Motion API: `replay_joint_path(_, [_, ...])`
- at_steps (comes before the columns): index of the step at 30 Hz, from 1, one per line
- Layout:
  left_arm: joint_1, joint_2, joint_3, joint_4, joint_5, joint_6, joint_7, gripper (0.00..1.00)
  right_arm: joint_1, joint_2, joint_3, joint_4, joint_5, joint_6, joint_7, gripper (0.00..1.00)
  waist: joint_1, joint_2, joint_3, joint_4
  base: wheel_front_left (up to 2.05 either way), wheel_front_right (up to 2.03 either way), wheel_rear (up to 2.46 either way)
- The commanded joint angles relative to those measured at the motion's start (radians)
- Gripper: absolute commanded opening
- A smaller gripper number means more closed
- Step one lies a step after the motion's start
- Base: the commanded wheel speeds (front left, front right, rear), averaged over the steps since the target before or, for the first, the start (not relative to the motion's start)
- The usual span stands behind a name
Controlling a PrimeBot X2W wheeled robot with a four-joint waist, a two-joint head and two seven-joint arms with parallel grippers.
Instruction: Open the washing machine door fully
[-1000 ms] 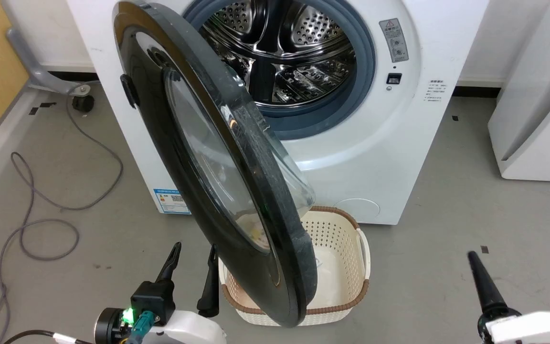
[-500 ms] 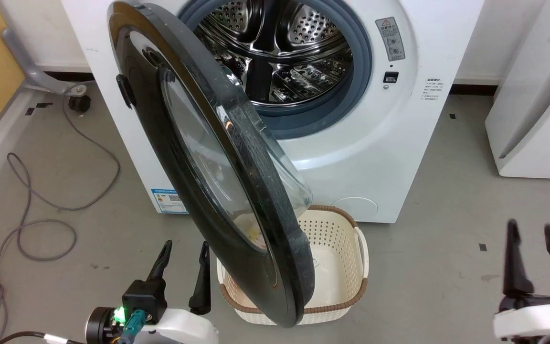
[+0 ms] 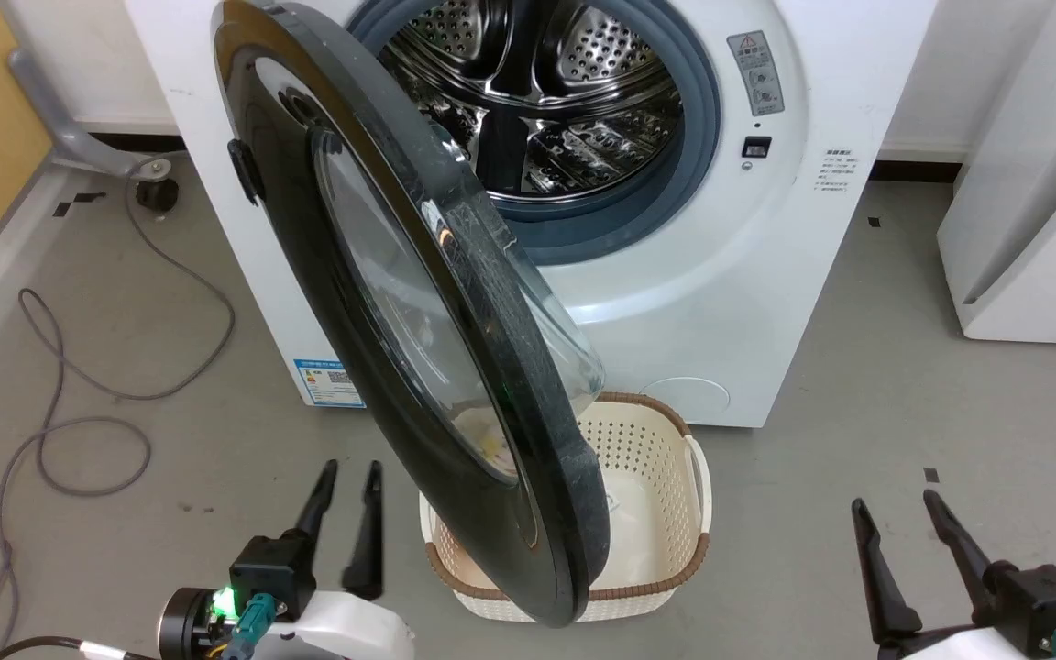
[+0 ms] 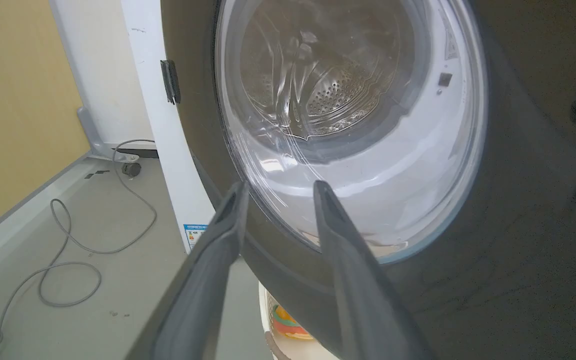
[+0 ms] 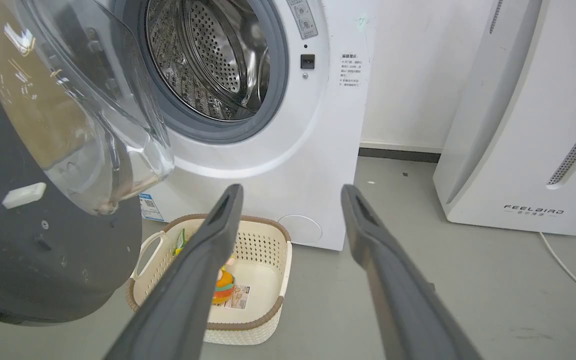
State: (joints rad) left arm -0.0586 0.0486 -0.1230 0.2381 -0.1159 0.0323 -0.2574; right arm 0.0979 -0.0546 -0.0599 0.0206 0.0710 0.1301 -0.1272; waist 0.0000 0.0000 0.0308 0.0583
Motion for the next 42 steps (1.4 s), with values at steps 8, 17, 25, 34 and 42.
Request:
replay_joint_path(8, [0.001,0.002,0.007,-0.013,0.006,-0.002,-0.004,0.00,-0.006,0.004,0.009,0.062,0.027,0.001,-0.033,1.00,0.0000,0.0000,0.005,-0.002,0.00,0.00,0.00])
replay_joint_path(17, [-0.032,0.002,0.027,-0.173,0.017,0.006,-0.004,0.00,-0.018,0.004,0.015,0.099,0.044,0.001,-0.049,1.00,0.0000,0.0000,0.005,-0.002,0.00,0.00,0.00])
replay_joint_path(25, [-0.105,0.002,0.052,-0.392,0.048,0.017,-0.004,0.00,-0.025,0.004,0.011,0.117,0.063,0.001,-0.059,1.00,0.0000,0.0000,0.011,0.003,0.00,0.00,0.00])
replay_joint_path(34, [-0.205,0.002,-0.024,-0.672,0.058,0.020,-0.004,0.00,-0.032,0.004,0.016,0.135,0.074,0.001,-0.066,1.00,0.0000,0.0000,0.015,-0.001,0.00,0.00,0.00])
replay_joint_path(42, [-0.237,0.002,-0.204,-0.722,0.024,0.001,-0.004,0.00,-0.039,0.004,0.020,0.152,0.087,0.001,-0.069,1.00,0.0000,0.0000,0.018,-0.014,0.00,0.00,0.00])
